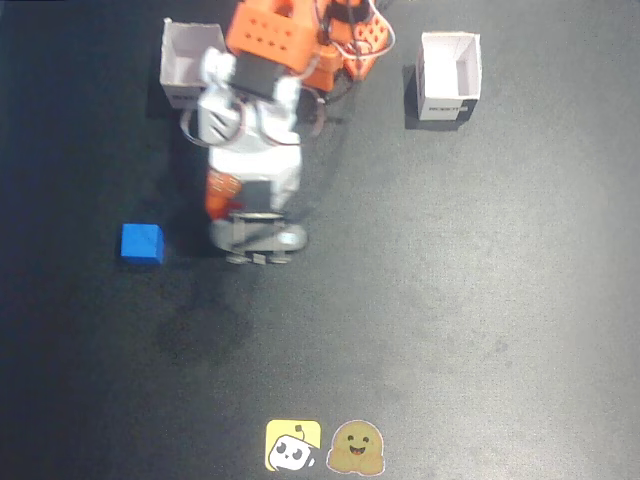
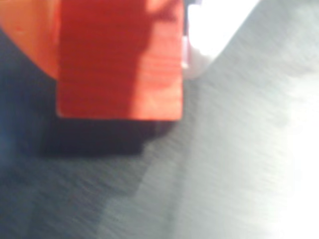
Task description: Put the red cube in the right box and the blue cube in the left box.
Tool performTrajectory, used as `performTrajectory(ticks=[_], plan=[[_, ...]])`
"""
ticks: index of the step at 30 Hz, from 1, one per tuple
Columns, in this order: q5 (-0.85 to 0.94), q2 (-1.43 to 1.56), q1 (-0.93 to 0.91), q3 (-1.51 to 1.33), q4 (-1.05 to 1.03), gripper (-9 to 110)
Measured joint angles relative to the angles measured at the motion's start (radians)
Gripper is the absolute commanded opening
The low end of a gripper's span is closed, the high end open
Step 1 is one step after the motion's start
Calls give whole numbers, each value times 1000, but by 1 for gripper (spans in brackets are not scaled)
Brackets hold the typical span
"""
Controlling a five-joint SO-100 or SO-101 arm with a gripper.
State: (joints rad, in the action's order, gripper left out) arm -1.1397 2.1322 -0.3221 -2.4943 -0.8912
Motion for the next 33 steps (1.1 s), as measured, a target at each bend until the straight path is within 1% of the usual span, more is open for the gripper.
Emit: performTrajectory(ticks=[10,20,26,33], plan=[[-38,63,-259,3,-32,14],[-94,196,-448,3,-204,14],[-89,262,-560,38,-322,14],[-51,284,-701,58,-382,14]])
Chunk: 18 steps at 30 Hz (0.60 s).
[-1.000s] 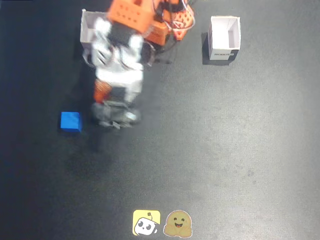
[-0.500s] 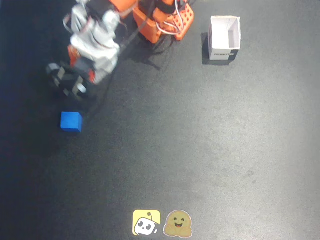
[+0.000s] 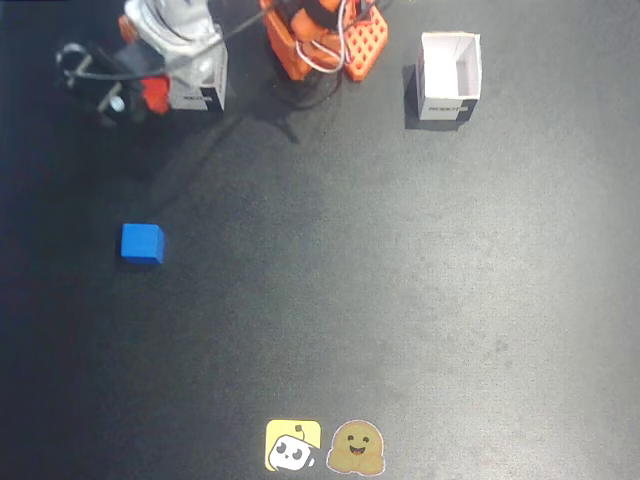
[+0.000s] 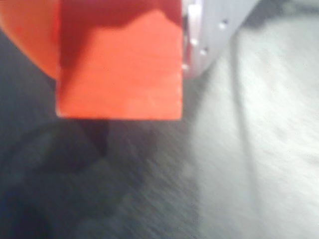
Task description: Put the red cube in the right box and the blue cube in the left box.
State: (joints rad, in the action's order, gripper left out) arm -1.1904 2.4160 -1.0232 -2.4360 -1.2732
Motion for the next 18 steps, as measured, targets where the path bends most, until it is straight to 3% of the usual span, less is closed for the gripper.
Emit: performTrajectory(ticks=[18], plan=[[-195,106,-158,0,-150,14]])
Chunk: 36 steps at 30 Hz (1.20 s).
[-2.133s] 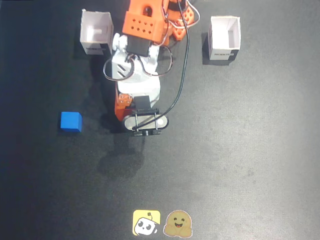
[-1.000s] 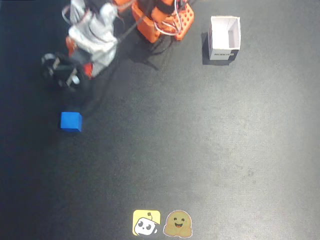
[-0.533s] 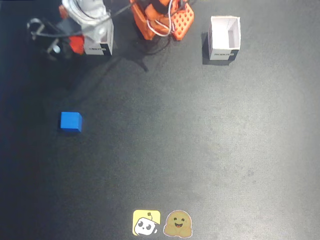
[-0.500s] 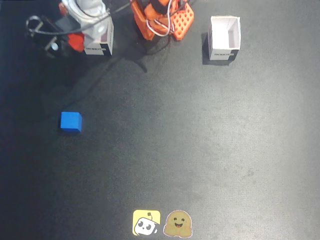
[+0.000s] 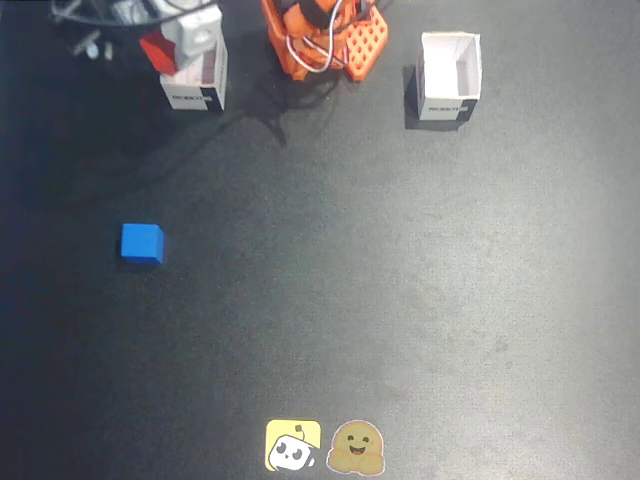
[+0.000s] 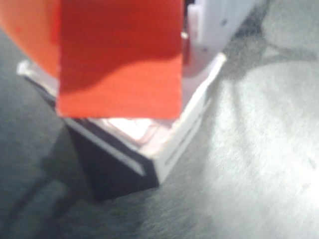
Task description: Put the red cube in the right box and the blue cube in the left box.
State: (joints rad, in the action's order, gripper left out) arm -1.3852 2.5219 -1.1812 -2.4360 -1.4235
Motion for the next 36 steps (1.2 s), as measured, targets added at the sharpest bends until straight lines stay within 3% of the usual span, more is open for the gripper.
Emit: performTrajectory(ticks=[8,20,28,36], plan=[[-106,20,-12,-51,2,14],[-100,54,-9,-64,23,21],[-28,66,-9,-75,54,6],[15,67,126,-97,143,5]])
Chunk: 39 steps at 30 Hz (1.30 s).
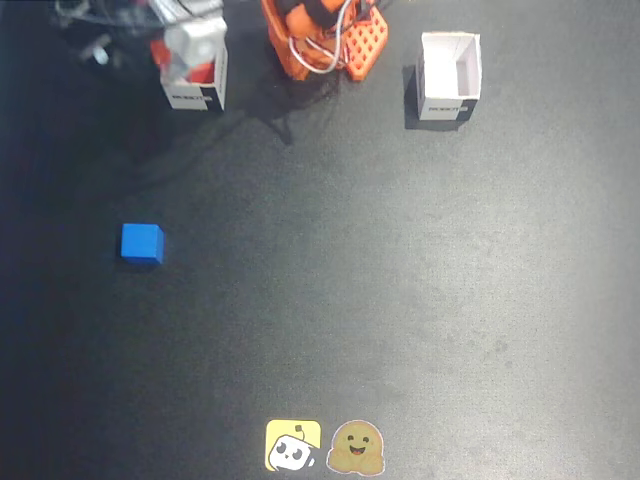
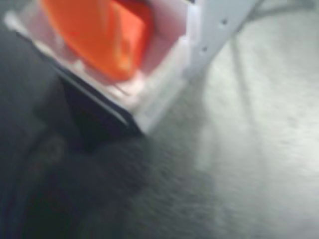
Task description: Put the red cube in the right box and the blue cube in the left box.
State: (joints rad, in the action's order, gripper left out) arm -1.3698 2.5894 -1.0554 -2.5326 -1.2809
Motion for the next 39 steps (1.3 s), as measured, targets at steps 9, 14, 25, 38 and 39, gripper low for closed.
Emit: performTrajectory(ticks=[9,14,25,38,39], plan=[[6,49,181,-49,34,0],[-5,218,284,-106,5,0],[100,127,380,-110,132,0],[334,-310,391,80,387,0],[342,-351,391,101,400,0]])
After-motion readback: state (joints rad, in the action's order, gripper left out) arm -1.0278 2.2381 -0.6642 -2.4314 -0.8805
